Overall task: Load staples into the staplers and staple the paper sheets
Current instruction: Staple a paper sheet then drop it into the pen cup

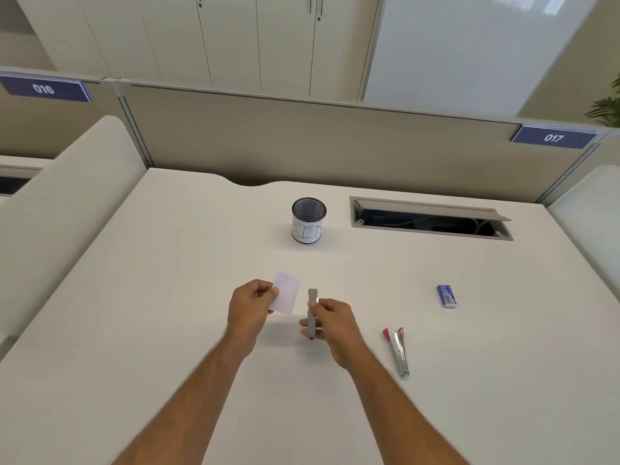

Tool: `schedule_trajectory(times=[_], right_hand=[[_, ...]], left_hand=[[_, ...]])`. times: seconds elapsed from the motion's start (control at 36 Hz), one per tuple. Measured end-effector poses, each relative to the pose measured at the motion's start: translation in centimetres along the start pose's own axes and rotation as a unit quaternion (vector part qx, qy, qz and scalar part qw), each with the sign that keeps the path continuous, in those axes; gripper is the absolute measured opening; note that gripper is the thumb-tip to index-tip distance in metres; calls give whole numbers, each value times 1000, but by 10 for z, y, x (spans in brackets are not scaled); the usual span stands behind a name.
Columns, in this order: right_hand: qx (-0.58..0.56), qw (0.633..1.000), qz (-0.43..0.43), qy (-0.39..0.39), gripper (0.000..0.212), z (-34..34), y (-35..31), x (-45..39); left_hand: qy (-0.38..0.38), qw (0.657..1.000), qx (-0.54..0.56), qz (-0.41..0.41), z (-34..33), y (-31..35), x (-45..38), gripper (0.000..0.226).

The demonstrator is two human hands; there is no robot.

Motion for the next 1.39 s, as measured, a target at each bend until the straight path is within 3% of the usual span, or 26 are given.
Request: schedule_trajectory(times=[0.14, 0.39, 0.61, 0.75, 0.94, 1.17, 1.39], right_hand=[[-75, 995, -6, -65, 19, 16, -7, 2], [-54, 993, 0, -108, 23, 37, -13, 7], [0, 995, 24, -102, 25, 53, -20, 10], [8, 996, 27, -88, 36, 63, -21, 9], [10, 995, 18, -93, 37, 65, -21, 12], [37, 995, 28, -88, 19, 66, -26, 16], [58, 994, 46, -86, 27, 65, -35, 24]], left_hand=[[1, 1000, 10, 6, -9, 3, 1, 12], [-21, 1000, 12, 1, -39, 8, 11, 11], [-69, 998, -2, -6, -63, 10, 27, 10], [-63, 998, 5, -4, -69, 10, 33, 13], [-65, 998, 15, -4, -72, 13, 40, 16], [-68, 998, 16, 2, -74, 15, 43, 15], [-125, 990, 46, 55, -80, 20, 51, 36]])
Point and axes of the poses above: each hand's wrist, its own x-axis away from the middle knuckle, its own z-axis out of the back of the hand, y = z × x, the point moved 4 cm from there along -x, towards the middle knuckle, and after that the axes turned 6 degrees about x, right-handed, at the moved point
